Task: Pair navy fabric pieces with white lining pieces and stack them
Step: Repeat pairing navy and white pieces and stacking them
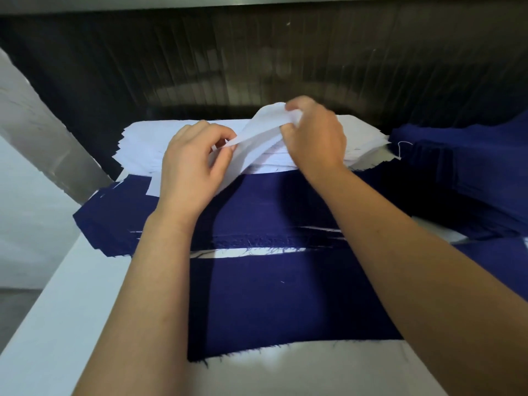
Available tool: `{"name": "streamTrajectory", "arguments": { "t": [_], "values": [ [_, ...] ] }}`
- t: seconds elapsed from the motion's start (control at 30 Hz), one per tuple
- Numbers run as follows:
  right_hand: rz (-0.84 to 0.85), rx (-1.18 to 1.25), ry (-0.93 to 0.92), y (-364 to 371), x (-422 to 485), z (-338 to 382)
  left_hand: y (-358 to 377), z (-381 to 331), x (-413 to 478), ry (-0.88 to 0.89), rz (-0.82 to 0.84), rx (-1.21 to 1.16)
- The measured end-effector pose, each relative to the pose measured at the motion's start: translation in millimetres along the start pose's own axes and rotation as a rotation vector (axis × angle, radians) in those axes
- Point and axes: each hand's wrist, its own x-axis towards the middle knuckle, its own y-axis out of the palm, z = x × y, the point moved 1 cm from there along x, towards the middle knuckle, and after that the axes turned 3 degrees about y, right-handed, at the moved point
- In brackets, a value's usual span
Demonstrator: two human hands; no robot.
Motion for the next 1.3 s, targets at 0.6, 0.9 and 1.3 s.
{"name": "streamTrajectory", "arguments": {
  "t": [0.6,0.9,1.3],
  "values": [
    [-0.207,0.074,0.125,-70.7,-12.5,-73.6,-17.1,-16.4,-25.6,-0.082,0.071,0.001],
    [-0.076,0.594,0.177,-105.3,-65.4,-89.2,-47.0,-37.3,-74.0,-0.155,0.033,0.063],
    [0.011,0.346,-0.163,-140.3,-148.6,-142.6,-66.9,-53.8,-131.7,-0.254,0.113,0.044]
  ]
}}
